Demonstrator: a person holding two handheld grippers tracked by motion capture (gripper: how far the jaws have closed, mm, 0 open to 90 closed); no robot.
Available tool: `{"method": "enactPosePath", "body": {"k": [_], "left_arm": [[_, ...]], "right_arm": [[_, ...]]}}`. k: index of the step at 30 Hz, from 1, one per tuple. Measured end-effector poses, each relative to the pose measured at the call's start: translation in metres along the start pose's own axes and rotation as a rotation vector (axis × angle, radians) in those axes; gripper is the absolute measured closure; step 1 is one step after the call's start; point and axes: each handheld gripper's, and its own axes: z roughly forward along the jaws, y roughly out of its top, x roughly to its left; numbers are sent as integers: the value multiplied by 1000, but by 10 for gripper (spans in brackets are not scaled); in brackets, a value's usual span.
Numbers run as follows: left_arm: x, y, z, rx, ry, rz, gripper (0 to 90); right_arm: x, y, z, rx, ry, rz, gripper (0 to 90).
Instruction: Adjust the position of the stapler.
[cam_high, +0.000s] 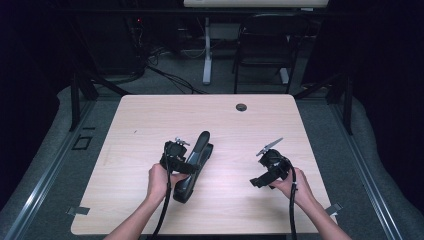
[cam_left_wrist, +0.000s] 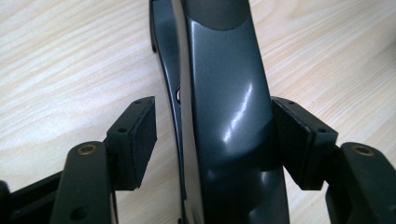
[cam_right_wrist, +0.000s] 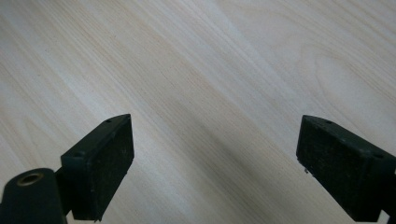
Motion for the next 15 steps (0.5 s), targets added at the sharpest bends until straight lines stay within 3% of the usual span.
{"method": "enactPosePath", "body": {"k": [8, 15], "left_arm": [[3, -2, -5, 6, -21, 29, 489], [0, -2, -5, -3, 2, 41, 496]], "right_arm": [[-1, 1, -2, 32, -3, -33, 110], [-1, 1, -1, 30, -7, -27, 110]]}}
